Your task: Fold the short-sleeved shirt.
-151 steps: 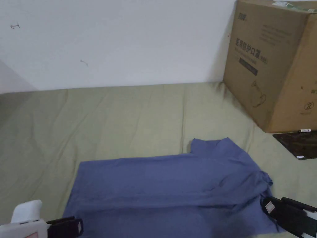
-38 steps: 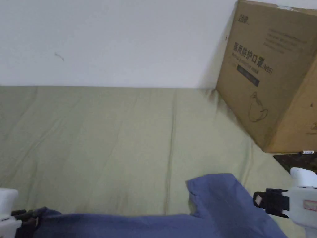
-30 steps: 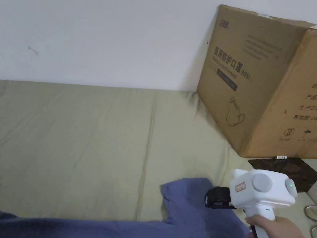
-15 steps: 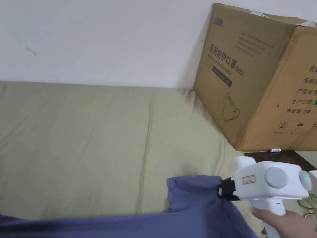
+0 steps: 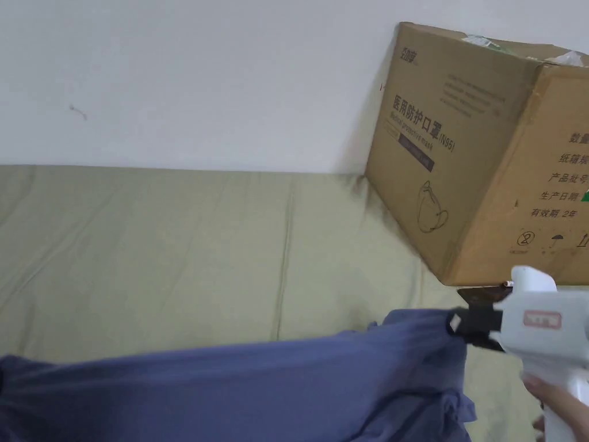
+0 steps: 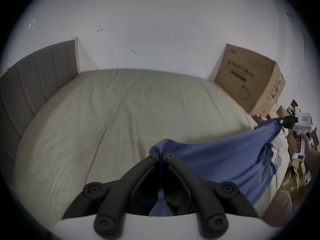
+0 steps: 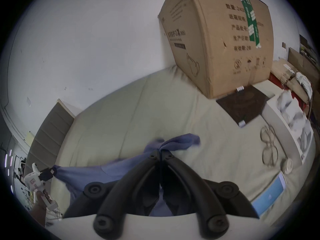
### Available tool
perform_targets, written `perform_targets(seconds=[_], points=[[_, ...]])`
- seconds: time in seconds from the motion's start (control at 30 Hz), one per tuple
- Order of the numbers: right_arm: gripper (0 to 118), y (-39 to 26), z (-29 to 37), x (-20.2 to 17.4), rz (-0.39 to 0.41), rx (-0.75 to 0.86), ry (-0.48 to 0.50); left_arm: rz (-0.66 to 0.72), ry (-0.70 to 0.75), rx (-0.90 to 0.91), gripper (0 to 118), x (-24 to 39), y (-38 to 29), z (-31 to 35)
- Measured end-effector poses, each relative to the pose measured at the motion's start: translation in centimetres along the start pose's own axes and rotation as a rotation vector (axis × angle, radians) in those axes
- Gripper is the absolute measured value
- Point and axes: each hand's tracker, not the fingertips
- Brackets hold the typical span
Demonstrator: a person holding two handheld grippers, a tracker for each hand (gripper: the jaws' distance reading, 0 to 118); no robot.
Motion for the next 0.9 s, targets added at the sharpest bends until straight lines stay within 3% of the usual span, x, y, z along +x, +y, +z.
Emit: perform_targets(seconds=[0.13, 0.27, 0.33, 0.37, 0.43, 0.47, 0.5, 0.63, 0.73, 0.8, 0.83, 0.9], points=[[0, -6.9, 3.3, 2.2, 0.062, -0.181, -0.038, 0.017, -0.063, -0.138, 2, -1.0, -5.7, 2.6], [0, -12.4, 4.0, 5.3, 0.034, -0.357, -0.068, 0.032, -0.112, -0.271, 2, -1.3, -10.7, 4.7], [1, -13.4, 2.9, 6.3, 0.025, -0.358, -0.096, 0.016, -0.127, -0.286, 4, -1.2, -11.9, 4.8], [11, -13.5, 2.5, 6.3, 0.015, -0.354, -0.095, 0.015, -0.124, -0.286, 13, -1.1, -12.1, 4.8], [85, -13.2, 2.6, 5.9, -0.008, -0.314, -0.105, 0.022, -0.11, -0.292, 71, -1.0, -12.1, 4.8], [106, -13.1, 2.7, 5.4, -0.007, -0.291, -0.113, 0.021, -0.099, -0.29, 99, -0.9, -11.8, 5.0], [110, -12.8, 3.1, 4.9, -0.011, -0.275, -0.114, 0.023, -0.099, -0.28, 116, -0.8, -11.6, 5.4], [110, -10.8, 8.0, 0.7, 0.005, -0.016, 0.021, 0.066, -0.142, -0.122, 117, 0.5, -8.9, 8.4], [110, -11.1, 12.7, -3.0, 0.055, 0.377, 0.076, 0.081, -0.138, 0.06, 117, 2.8, -7.0, 10.9], [110, -12.7, 14.3, -5.4, 0.143, 0.677, 0.115, 0.043, -0.093, 0.23, 117, 5.0, -6.4, 12.8], [110, -13.9, 14.4, -6.6, 0.179, 0.772, 0.029, -0.003, -0.04, 0.338, 116, 6.6, -6.7, 14.0], [109, -15.7, 14.5, -8.9, 0.225, 0.745, -0.122, -0.116, 0.119, 0.545, 115, 9.7, -7.7, 15.5]])
